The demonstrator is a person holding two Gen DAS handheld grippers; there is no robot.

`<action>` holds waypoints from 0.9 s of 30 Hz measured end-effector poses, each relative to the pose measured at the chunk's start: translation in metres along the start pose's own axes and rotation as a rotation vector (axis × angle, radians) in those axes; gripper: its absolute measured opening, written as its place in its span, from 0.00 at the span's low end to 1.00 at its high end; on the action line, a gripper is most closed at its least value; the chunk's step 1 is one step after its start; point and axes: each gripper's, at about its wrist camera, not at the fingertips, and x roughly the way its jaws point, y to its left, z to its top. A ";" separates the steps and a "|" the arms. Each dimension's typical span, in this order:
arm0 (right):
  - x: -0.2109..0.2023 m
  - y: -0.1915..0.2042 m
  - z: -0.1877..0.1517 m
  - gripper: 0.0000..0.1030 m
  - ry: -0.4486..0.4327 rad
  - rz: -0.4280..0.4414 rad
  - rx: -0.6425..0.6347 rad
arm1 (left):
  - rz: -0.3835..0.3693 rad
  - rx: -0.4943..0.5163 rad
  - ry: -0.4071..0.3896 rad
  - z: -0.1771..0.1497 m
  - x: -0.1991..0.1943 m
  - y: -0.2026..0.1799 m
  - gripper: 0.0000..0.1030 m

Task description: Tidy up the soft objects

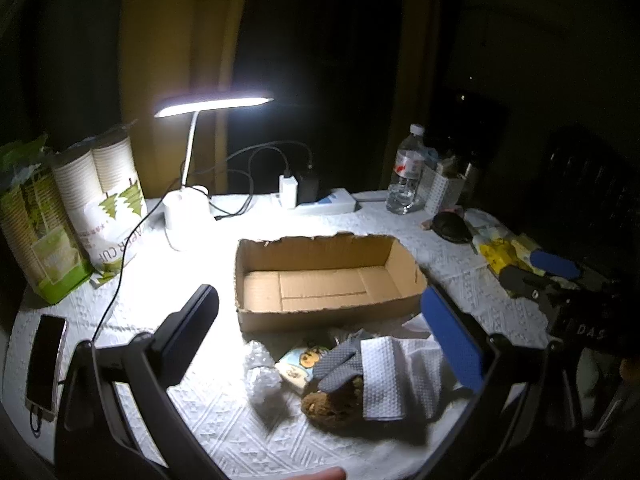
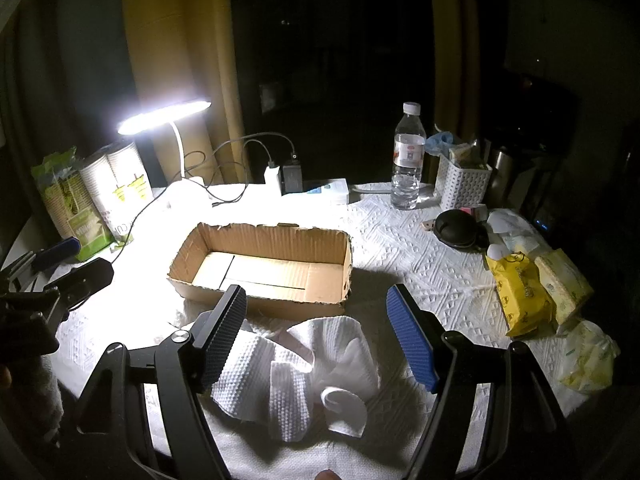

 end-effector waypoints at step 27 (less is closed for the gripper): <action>0.059 -0.046 -0.080 0.74 0.206 0.060 0.048 | 0.000 0.043 0.161 -0.056 0.042 -0.028 0.99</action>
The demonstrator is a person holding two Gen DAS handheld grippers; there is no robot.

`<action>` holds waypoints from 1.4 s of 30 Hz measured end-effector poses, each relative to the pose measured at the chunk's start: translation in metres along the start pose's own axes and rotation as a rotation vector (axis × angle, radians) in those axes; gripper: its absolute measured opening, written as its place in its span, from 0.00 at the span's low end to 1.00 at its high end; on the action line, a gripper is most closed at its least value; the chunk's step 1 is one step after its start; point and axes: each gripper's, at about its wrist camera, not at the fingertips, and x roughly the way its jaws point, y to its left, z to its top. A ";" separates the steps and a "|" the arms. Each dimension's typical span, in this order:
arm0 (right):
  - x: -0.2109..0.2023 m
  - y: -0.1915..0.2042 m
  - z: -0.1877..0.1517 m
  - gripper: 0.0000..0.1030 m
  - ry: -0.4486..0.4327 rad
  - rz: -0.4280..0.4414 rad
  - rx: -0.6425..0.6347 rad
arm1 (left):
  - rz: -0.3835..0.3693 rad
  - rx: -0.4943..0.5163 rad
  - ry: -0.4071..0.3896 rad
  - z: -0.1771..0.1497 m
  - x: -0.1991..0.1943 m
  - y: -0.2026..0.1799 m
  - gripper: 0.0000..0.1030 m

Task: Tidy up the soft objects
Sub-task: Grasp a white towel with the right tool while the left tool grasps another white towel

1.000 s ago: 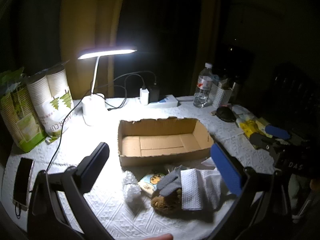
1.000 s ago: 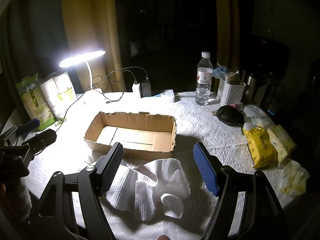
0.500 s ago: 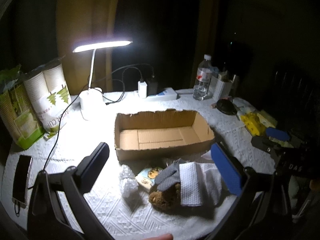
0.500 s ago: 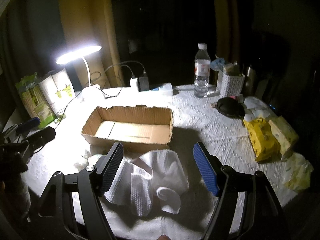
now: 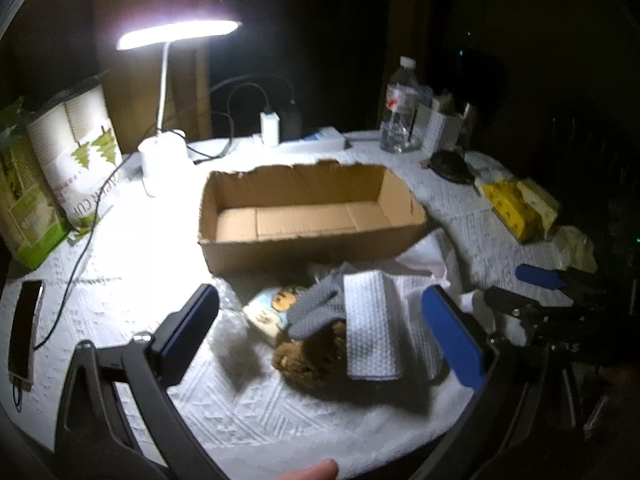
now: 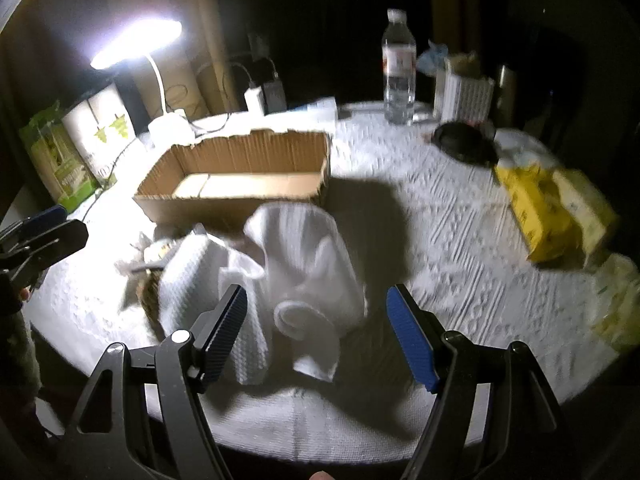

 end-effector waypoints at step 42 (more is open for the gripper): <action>0.047 -0.098 -0.006 0.42 0.004 0.055 0.190 | 0.070 0.358 0.163 -0.025 0.106 -0.106 0.33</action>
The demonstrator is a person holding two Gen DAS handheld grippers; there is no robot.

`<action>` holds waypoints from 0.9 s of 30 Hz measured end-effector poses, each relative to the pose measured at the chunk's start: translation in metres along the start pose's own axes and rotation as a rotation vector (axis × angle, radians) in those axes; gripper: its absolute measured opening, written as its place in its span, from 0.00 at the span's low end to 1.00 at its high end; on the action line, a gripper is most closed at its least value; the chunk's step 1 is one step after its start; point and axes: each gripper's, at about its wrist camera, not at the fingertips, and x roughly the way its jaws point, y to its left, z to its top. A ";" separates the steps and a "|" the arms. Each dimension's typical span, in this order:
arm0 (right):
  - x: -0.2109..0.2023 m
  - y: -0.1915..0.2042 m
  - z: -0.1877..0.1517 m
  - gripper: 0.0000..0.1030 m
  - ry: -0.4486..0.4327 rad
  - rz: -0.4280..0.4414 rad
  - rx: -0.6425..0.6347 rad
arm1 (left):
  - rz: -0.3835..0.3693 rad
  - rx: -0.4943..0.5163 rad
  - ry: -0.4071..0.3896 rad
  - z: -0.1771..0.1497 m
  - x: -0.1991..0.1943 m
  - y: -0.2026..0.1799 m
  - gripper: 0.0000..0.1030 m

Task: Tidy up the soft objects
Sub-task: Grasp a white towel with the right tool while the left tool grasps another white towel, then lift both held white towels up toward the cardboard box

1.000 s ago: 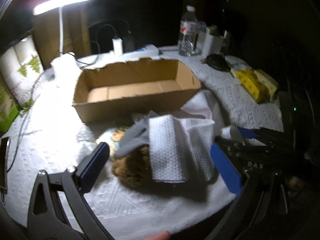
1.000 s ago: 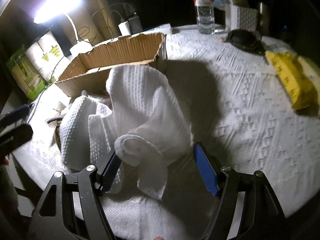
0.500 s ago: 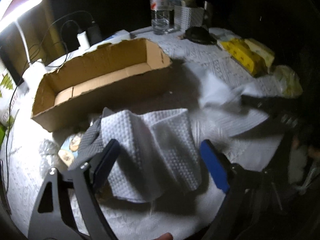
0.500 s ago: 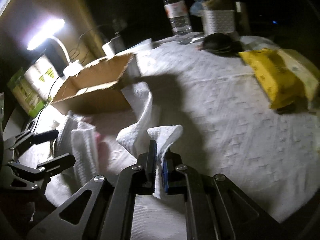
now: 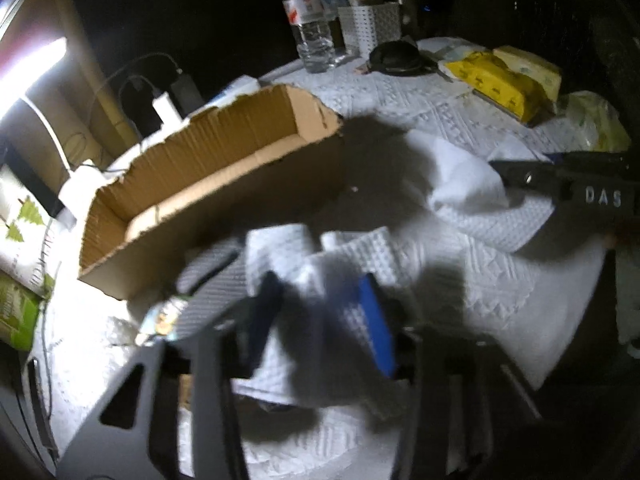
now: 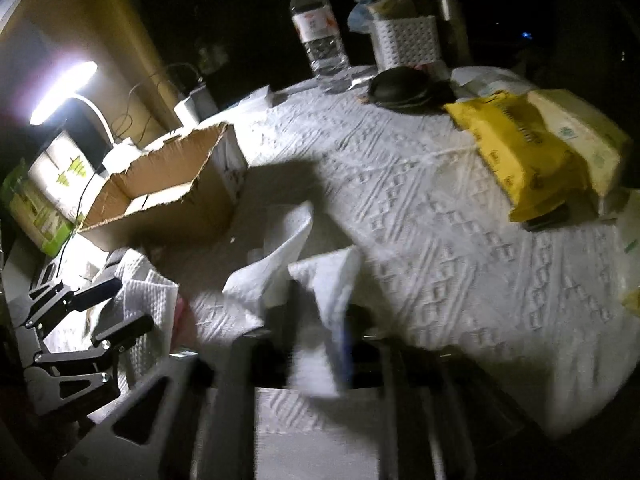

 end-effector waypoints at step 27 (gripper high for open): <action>0.014 0.020 -0.014 0.10 0.046 -0.031 -0.059 | -0.172 0.019 0.069 -0.008 0.016 -0.019 0.75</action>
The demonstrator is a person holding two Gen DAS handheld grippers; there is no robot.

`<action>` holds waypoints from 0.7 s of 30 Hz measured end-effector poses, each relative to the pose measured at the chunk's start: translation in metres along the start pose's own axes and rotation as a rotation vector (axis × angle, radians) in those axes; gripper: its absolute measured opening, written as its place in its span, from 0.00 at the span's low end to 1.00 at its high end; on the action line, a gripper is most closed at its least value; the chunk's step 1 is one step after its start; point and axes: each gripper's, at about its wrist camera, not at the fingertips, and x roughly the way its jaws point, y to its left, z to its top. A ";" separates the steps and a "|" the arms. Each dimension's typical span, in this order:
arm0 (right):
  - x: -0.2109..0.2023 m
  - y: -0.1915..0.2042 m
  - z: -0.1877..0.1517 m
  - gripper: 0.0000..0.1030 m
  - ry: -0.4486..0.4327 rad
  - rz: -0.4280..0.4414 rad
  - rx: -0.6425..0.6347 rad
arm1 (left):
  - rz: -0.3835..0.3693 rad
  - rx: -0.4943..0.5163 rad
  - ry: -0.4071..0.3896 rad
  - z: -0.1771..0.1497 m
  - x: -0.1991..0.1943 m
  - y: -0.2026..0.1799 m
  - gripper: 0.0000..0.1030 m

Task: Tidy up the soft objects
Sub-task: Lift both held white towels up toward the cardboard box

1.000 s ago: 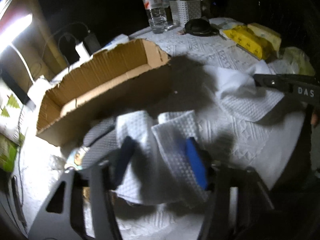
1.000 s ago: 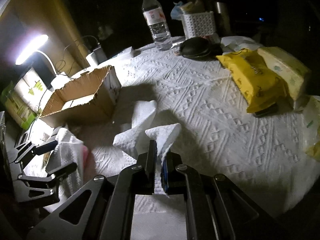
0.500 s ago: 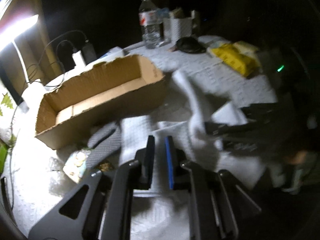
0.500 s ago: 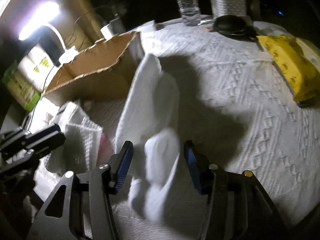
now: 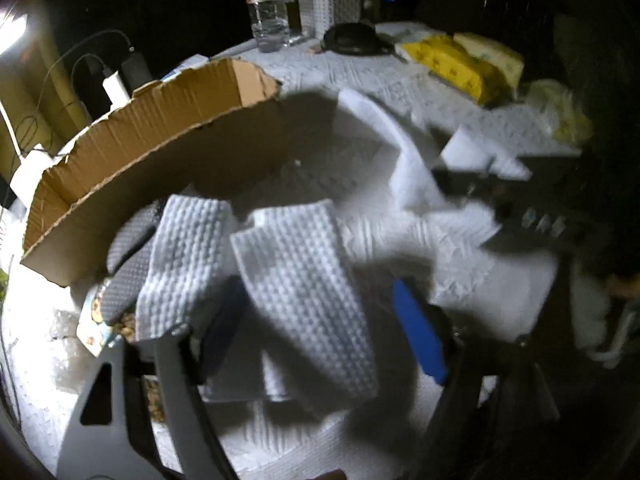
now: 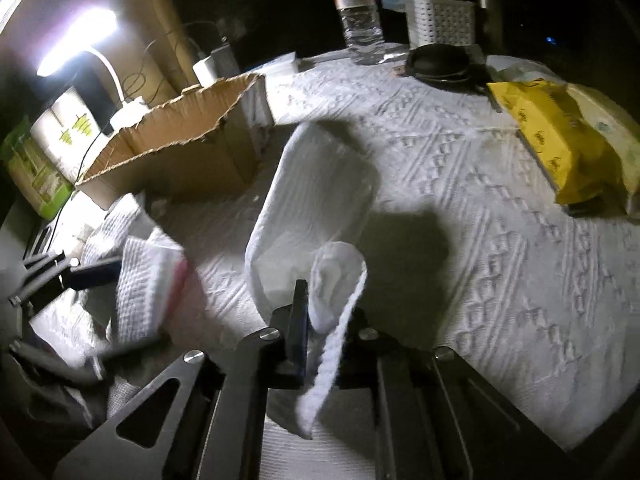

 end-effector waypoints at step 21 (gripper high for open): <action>-0.010 -0.001 -0.001 0.10 -0.025 -0.013 0.009 | -0.071 -0.096 -0.086 -0.009 -0.027 0.029 0.13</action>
